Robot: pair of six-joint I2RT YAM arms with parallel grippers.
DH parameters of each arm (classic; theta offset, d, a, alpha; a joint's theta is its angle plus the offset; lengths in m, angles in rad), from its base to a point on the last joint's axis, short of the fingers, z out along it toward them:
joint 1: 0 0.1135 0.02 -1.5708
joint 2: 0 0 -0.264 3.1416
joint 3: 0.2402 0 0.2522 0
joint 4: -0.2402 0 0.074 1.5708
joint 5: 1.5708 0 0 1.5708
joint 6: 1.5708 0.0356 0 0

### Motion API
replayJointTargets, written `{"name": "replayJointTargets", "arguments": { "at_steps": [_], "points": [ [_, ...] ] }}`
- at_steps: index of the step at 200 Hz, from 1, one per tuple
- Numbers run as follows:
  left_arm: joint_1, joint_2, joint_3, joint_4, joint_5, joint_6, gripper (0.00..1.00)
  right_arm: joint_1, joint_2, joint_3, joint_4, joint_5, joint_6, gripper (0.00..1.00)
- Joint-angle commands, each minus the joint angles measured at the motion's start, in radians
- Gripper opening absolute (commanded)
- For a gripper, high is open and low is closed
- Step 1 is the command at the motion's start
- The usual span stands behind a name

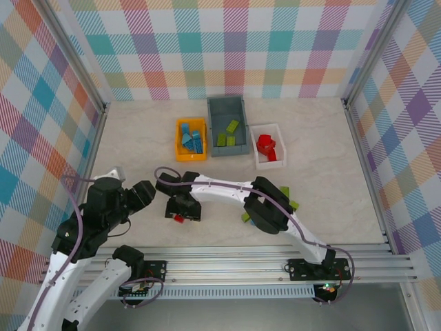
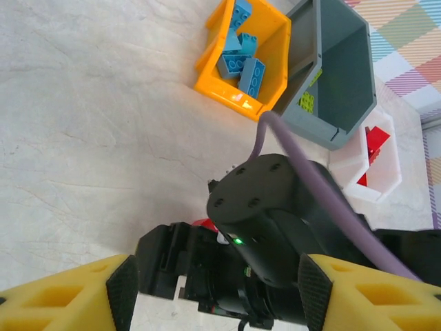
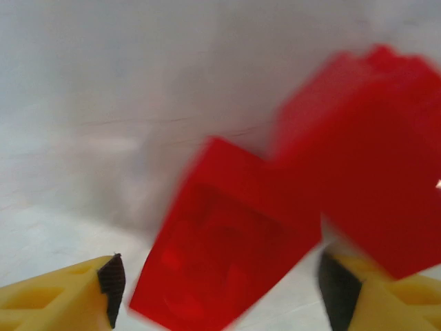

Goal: Sort the legos into containers by color

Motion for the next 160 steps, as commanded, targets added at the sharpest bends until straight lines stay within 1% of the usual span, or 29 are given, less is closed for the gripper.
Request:
{"name": "replayJointTargets", "arguments": {
  "at_steps": [1, 11, 31, 52, 62, 75, 95, 108, 121, 137, 147, 160],
  "points": [
    [-0.005, -0.021, 0.006, -0.028, -0.005, 0.010, 0.63, -0.003, 0.003, 0.015, -0.071, 0.020, 0.081, 0.64],
    [-0.004, -0.021, 0.004, -0.030, -0.001, 0.009, 0.63, -0.005, -0.004, 0.002, -0.063, 0.031, 0.080, 0.59],
    [-0.005, -0.021, 0.004, -0.028, 0.004, 0.009, 0.62, -0.006, -0.016, -0.019, -0.055, 0.046, 0.069, 0.40],
    [-0.005, -0.020, 0.007, -0.027, 0.007, 0.008, 0.61, -0.007, -0.046, -0.032, -0.054, 0.067, 0.039, 0.22],
    [-0.005, -0.018, 0.009, -0.023, 0.010, 0.007, 0.61, -0.004, -0.076, -0.040, -0.060, 0.092, 0.008, 0.18],
    [-0.005, -0.014, 0.012, -0.014, 0.019, 0.004, 0.61, -0.002, -0.139, -0.064, -0.050, 0.130, -0.048, 0.15],
    [-0.005, -0.004, 0.018, 0.013, 0.044, 0.000, 0.62, -0.002, -0.278, -0.103, -0.063, 0.213, -0.153, 0.15],
    [-0.004, 0.010, 0.015, 0.054, 0.088, -0.001, 0.62, -0.007, -0.383, -0.131, -0.114, 0.313, -0.189, 0.17],
    [-0.005, 0.034, 0.013, 0.115, 0.150, -0.004, 0.63, -0.036, -0.506, -0.225, -0.120, 0.379, -0.211, 0.18],
    [-0.005, 0.082, 0.011, 0.204, 0.239, -0.020, 0.63, -0.116, -0.655, -0.351, -0.096, 0.406, -0.252, 0.20],
    [-0.004, 0.122, 0.011, 0.257, 0.285, -0.030, 0.63, -0.196, -0.724, -0.407, -0.094, 0.402, -0.287, 0.20],
    [-0.013, 0.185, 0.010, 0.333, 0.332, -0.048, 0.63, -0.313, -0.782, -0.467, -0.072, 0.387, -0.372, 0.21]
  ]
}}
